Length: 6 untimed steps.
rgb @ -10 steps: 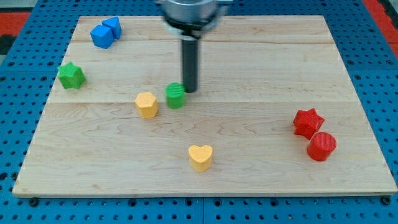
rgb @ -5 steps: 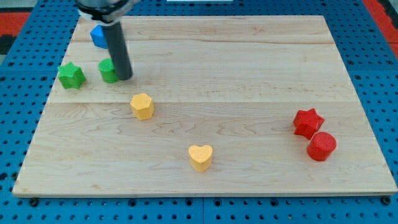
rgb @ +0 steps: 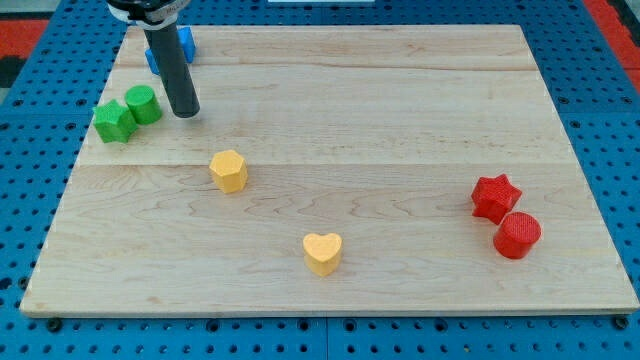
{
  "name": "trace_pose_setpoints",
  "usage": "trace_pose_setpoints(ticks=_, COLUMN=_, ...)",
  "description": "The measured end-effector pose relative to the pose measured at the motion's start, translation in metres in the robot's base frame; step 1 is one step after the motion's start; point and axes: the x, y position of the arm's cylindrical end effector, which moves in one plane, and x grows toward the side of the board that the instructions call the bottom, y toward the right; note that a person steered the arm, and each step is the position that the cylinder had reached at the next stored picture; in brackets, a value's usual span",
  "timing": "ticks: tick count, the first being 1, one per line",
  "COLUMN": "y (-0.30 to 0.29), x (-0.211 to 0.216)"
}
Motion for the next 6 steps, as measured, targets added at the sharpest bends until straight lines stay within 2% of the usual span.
trace_pose_setpoints(ticks=6, y=0.0093, x=-0.003)
